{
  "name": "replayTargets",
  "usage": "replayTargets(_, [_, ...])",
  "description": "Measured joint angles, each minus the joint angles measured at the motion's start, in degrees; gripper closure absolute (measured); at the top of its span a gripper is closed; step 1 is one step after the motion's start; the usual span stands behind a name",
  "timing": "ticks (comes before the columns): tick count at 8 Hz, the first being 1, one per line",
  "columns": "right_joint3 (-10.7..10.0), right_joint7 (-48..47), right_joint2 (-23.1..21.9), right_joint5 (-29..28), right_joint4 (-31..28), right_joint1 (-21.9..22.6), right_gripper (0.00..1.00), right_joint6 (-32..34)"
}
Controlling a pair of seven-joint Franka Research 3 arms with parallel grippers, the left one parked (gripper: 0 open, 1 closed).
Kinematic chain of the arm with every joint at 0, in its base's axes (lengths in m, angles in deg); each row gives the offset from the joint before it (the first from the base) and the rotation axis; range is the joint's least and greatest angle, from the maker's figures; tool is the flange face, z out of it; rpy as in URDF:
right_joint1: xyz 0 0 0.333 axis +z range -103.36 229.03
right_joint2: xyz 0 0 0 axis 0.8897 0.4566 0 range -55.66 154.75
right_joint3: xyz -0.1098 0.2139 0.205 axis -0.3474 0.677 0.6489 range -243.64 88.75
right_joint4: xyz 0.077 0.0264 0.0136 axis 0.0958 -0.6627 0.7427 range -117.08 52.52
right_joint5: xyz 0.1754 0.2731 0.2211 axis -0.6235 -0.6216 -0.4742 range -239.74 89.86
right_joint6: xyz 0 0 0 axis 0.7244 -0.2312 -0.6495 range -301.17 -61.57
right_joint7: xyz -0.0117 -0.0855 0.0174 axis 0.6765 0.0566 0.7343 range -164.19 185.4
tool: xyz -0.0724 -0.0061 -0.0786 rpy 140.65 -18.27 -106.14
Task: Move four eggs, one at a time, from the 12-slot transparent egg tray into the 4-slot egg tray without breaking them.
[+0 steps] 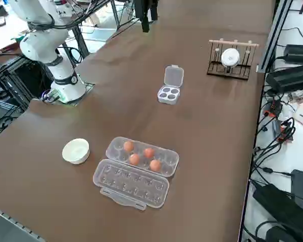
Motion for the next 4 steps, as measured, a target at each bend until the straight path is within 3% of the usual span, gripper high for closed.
replayTargets(4, [0.0, 0.1, 0.1, 0.0, 0.4, 0.2, 0.0, 0.0])
